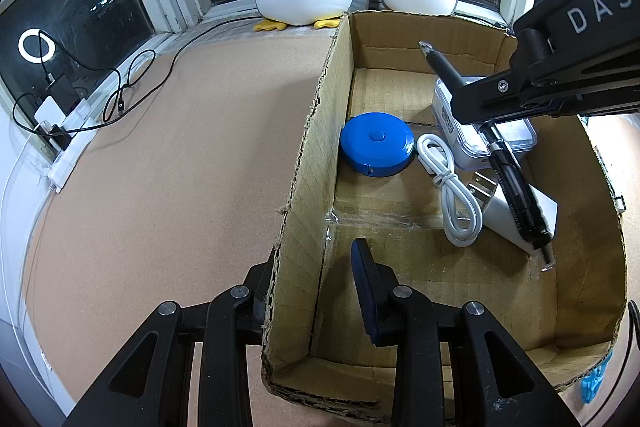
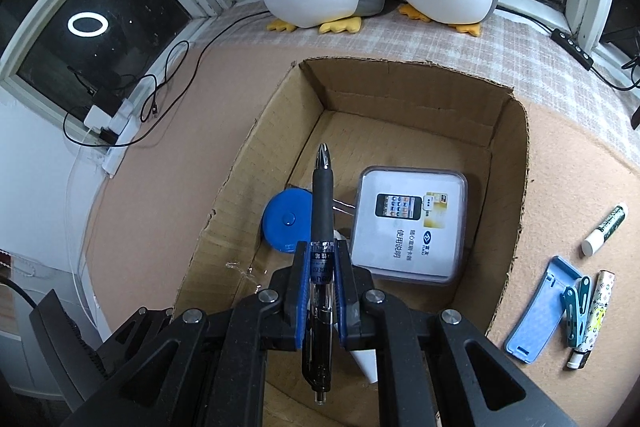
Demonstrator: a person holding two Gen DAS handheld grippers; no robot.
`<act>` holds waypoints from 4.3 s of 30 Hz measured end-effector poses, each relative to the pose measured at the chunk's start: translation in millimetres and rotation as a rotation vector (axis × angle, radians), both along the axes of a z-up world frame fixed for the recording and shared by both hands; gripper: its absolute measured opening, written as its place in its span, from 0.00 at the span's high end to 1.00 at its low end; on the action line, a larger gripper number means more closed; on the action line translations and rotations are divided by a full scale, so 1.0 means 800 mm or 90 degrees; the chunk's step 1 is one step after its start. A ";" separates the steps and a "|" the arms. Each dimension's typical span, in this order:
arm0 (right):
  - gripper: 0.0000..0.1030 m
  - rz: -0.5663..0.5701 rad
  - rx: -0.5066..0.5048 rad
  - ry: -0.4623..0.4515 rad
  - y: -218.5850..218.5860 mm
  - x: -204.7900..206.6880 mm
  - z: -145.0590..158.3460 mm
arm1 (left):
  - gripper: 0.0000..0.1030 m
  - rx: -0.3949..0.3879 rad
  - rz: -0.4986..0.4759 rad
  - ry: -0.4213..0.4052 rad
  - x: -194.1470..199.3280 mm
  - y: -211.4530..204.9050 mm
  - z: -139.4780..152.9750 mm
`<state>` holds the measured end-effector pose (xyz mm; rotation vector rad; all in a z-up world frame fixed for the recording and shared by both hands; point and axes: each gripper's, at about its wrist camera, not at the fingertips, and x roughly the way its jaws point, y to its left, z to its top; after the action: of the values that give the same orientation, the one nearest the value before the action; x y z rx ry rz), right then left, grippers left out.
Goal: Organize rigid objects
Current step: 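Carry the black pen with the right tool and release it into the box, then move the right tool to the blue clothespin on the mat and grasp it, then carry the blue clothespin with the right tool and drop it into the box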
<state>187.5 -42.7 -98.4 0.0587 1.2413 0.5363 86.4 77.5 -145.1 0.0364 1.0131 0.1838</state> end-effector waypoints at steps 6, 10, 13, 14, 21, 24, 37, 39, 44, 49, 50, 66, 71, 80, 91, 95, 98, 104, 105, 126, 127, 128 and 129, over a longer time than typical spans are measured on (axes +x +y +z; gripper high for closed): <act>0.59 -0.009 0.001 -0.012 -0.004 0.000 0.005 | 0.67 0.000 0.000 0.000 -0.001 0.001 0.000; 0.59 -0.011 0.004 -0.015 -0.008 0.000 0.010 | 0.67 0.000 0.000 0.000 -0.001 0.001 0.000; 0.59 -0.012 0.007 -0.021 -0.013 -0.002 0.016 | 0.67 0.000 0.000 0.000 -0.001 0.001 0.000; 0.59 -0.014 0.009 -0.023 -0.016 -0.002 0.019 | 0.67 0.000 0.000 0.000 -0.001 0.001 0.000; 0.58 -0.033 0.032 -0.037 -0.057 -0.016 0.051 | 0.67 0.000 0.000 0.000 -0.001 0.000 0.000; 0.58 -0.051 0.048 -0.053 -0.086 -0.029 0.077 | 0.67 0.001 0.000 0.000 -0.001 0.000 0.000; 0.56 -0.100 0.032 -0.080 -0.206 -0.133 0.144 | 0.67 0.003 -0.005 0.001 -0.001 -0.001 0.001; 0.56 -0.103 0.018 -0.077 -0.216 -0.151 0.141 | 0.67 0.004 -0.006 0.001 -0.001 -0.001 0.001; 0.56 -0.096 -0.012 -0.072 -0.223 -0.186 0.125 | 0.67 0.005 -0.007 0.001 -0.002 -0.001 0.001; 0.56 -0.067 -0.053 -0.057 -0.199 -0.205 0.082 | 0.67 0.006 -0.007 0.000 -0.003 -0.001 0.001; 0.56 -0.062 -0.055 -0.045 -0.195 -0.207 0.070 | 0.67 0.006 -0.007 0.000 -0.002 -0.001 0.001; 0.56 0.020 -0.138 0.023 -0.144 -0.212 -0.032 | 0.67 0.003 -0.005 -0.001 -0.004 -0.001 0.001; 0.60 0.031 -0.151 0.033 -0.134 -0.211 -0.045 | 0.67 0.003 -0.006 -0.001 -0.004 0.000 0.001; 0.73 0.041 -0.178 0.034 -0.123 -0.199 -0.053 | 0.67 0.002 -0.005 -0.001 -0.004 0.000 0.001; 0.74 0.031 -0.176 0.022 -0.114 -0.189 -0.050 | 0.67 0.002 -0.005 -0.001 -0.004 0.000 0.001; 0.74 -0.004 -0.137 0.015 -0.136 -0.189 -0.035 | 0.67 0.002 -0.005 -0.001 -0.004 0.001 0.001; 0.74 -0.032 -0.114 -0.002 -0.149 -0.185 -0.021 | 0.67 0.003 -0.005 -0.001 -0.004 0.000 0.000; 0.74 -0.065 -0.080 -0.049 -0.163 -0.169 0.015 | 0.67 0.004 -0.005 -0.001 -0.004 0.000 -0.001; 0.74 -0.068 -0.072 -0.058 -0.166 -0.162 0.021 | 0.67 0.004 -0.005 -0.001 -0.004 -0.001 -0.001; 0.74 0.026 -0.035 -0.094 -0.062 -0.122 0.035 | 0.68 0.003 -0.005 -0.001 -0.004 0.000 -0.001; 0.74 0.028 -0.035 -0.089 -0.060 -0.120 0.033 | 0.68 0.003 -0.005 -0.001 -0.004 0.000 0.000; 0.74 0.028 -0.034 -0.085 -0.058 -0.118 0.030 | 0.68 0.003 -0.004 -0.001 -0.004 0.000 0.000; 0.74 0.028 -0.035 -0.082 -0.057 -0.116 0.027 | 0.68 0.003 -0.004 -0.001 -0.004 -0.001 -0.001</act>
<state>94.4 -88.0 -76.6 -0.0489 1.1323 0.5366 83.5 77.0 -145.7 0.0436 1.0107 0.1797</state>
